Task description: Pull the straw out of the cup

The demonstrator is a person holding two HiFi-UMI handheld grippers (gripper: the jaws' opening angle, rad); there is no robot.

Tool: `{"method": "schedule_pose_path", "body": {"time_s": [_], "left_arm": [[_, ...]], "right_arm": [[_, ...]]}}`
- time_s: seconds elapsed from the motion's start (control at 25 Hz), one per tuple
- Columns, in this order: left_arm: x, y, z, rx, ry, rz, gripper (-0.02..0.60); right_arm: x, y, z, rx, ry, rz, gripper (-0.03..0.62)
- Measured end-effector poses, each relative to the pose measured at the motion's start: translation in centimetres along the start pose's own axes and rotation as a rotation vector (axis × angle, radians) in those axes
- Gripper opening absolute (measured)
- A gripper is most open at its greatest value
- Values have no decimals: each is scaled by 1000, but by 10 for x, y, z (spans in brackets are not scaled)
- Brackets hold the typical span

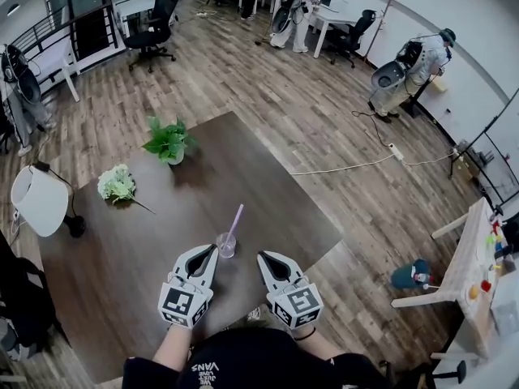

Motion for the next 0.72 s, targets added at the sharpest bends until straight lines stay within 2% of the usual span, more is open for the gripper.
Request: {"method": "schedule_pose_path", "body": {"time_s": [0.4, 0.72], "left_arm": [[33, -6, -3, 33, -11, 1, 11], [51, 10, 1, 31, -14, 45, 11]], "right_arm": [[10, -3, -22, 6, -34, 5, 17], [17, 0, -27, 13, -49, 18, 17]]}}
Point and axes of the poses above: the fingertips, and each gripper's own axes: x forward along the fingers, z to its left, y out of its underside, the point moved 2 cm from there along -x, backward along the fingers, and after that the axes turned 7 degrees about -y, right-handed, at the moved point
